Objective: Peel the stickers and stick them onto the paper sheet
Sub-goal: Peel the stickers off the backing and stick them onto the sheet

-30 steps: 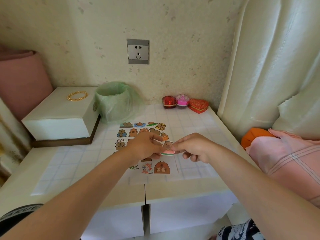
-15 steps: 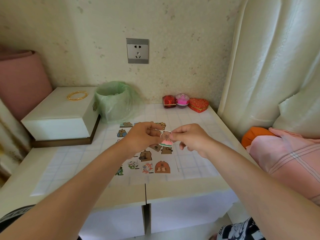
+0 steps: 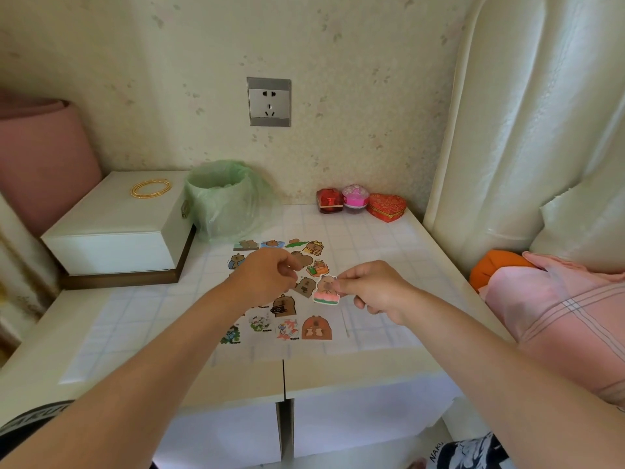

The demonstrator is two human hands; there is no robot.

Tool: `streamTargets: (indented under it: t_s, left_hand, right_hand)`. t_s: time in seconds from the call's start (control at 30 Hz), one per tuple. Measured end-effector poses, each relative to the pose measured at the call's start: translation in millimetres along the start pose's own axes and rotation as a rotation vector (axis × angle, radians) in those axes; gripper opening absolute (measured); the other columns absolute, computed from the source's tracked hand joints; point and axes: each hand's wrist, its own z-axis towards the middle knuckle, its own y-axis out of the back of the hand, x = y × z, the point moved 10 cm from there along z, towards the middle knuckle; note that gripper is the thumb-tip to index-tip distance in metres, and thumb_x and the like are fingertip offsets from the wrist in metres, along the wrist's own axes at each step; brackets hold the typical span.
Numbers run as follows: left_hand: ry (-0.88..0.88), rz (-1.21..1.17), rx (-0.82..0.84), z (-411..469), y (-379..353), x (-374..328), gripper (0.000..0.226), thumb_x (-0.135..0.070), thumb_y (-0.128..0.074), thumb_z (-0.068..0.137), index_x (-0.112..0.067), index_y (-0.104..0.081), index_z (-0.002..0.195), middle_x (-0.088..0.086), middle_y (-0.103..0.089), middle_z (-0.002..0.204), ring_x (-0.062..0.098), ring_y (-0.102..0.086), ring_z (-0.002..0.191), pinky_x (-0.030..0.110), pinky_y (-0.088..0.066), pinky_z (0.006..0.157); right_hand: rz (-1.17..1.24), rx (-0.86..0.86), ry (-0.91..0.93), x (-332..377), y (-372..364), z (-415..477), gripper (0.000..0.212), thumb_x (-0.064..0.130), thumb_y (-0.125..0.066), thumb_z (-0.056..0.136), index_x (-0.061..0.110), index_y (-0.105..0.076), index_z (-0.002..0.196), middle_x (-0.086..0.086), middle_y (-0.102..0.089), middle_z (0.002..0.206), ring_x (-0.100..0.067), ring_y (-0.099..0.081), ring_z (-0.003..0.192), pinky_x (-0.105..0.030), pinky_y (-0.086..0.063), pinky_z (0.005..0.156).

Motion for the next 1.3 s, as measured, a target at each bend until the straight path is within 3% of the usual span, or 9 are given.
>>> streamTargets:
  t_s: [0.13,0.3,0.57,0.83,1.1,1.3]
  left_hand:
    - [-0.047,0.160,0.050,-2.8,-5.1,0.1,0.020,-0.008,-0.068,0.088,-0.024,-0.070,0.100,-0.008,-0.069,0.096,0.009,-0.064,0.096,0.018,-0.049,0.079]
    - [-0.048,0.285,0.129,-4.7,-16.9,7.1,0.016,-0.013,-0.070,0.088,-0.023,-0.070,0.101,-0.007,-0.068,0.096,0.006,-0.058,0.082,0.010,-0.039,0.060]
    - [-0.027,0.272,0.150,1.3,-18.5,16.9,0.020,-0.018,-0.074,0.086,-0.020,-0.071,0.106,-0.009,-0.064,0.092,0.005,-0.057,0.080,0.016,-0.045,0.068]
    - [-0.031,0.253,0.116,1.4,-19.1,18.8,0.016,-0.022,-0.073,0.087,-0.022,-0.070,0.103,-0.011,-0.062,0.088,0.009,-0.059,0.081,0.018,-0.043,0.062]
    - [-0.084,0.322,0.062,-1.6,-24.6,14.1,0.022,-0.033,-0.076,0.083,-0.021,-0.066,0.098,-0.009,-0.059,0.085,0.010,-0.053,0.077,0.020,-0.041,0.062]
    - [-0.105,0.318,0.056,-4.3,-24.9,10.3,0.026,-0.033,-0.076,0.083,-0.021,-0.063,0.103,-0.007,-0.059,0.088,0.010,-0.052,0.079,0.020,-0.039,0.061]
  right_hand:
    - [-0.097,0.014,0.106,10.7,-17.1,1.9,0.018,0.024,-0.076,0.088,0.012,-0.075,0.102,0.001,-0.067,0.075,-0.011,-0.048,0.054,-0.015,-0.033,0.040]
    - [-0.162,0.027,0.162,16.2,-37.2,9.1,0.010,0.024,-0.079,0.083,0.017,-0.074,0.087,0.007,-0.065,0.074,-0.011,-0.051,0.053,-0.019,-0.042,0.051]
    - [-0.248,0.008,0.203,15.8,-40.3,21.6,0.003,0.020,-0.078,0.085,0.018,-0.076,0.086,0.007,-0.064,0.070,-0.005,-0.051,0.055,-0.021,-0.041,0.055]
    - [-0.314,0.002,0.229,16.5,-43.3,27.8,0.009,0.018,-0.078,0.085,0.016,-0.079,0.094,-0.002,-0.072,0.099,-0.017,-0.064,0.092,-0.029,-0.051,0.080]
    - [-0.464,-0.045,0.274,23.5,-47.4,26.2,0.006,0.026,-0.079,0.082,0.029,-0.077,0.077,0.007,-0.071,0.085,-0.015,-0.067,0.089,-0.032,-0.056,0.079]
    - [-0.563,-0.061,0.301,31.0,-48.8,20.7,0.004,0.025,-0.079,0.079,0.028,-0.079,0.078,0.017,-0.065,0.076,-0.013,-0.066,0.088,-0.036,-0.058,0.078]
